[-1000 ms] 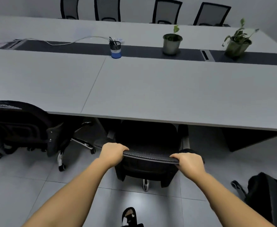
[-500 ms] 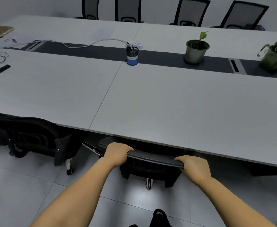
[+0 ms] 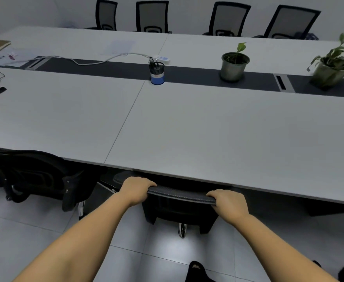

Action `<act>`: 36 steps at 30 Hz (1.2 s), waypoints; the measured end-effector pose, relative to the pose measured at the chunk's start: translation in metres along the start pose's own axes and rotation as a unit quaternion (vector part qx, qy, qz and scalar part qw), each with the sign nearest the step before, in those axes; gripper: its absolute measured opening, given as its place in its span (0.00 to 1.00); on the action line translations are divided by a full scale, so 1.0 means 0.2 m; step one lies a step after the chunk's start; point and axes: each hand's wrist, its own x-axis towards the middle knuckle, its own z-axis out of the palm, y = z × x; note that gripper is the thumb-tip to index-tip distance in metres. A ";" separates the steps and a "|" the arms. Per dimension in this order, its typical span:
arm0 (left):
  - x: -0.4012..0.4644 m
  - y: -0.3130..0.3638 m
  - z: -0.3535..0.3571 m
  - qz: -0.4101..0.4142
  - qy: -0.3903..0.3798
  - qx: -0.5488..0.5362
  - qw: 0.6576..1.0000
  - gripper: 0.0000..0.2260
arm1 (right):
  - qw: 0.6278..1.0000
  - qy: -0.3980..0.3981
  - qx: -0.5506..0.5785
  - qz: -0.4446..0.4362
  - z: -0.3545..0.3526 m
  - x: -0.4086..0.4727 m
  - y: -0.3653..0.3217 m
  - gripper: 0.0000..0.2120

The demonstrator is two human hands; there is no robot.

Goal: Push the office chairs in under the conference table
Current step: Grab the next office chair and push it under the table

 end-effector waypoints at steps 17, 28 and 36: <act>-0.79 0.16 -0.05 0.028 0.221 -0.455 0.862 0.21 | 0.831 0.188 0.515 0.093 -0.17 -0.75 -0.42 0.20; -1.17 0.35 0.21 0.045 0.190 -0.532 0.824 0.26 | 0.696 0.267 0.625 0.233 0.13 -1.36 -0.58 0.19; -1.25 0.62 0.29 0.116 0.125 -0.524 0.835 0.27 | 0.658 0.330 0.613 0.288 0.21 -1.72 -0.51 0.18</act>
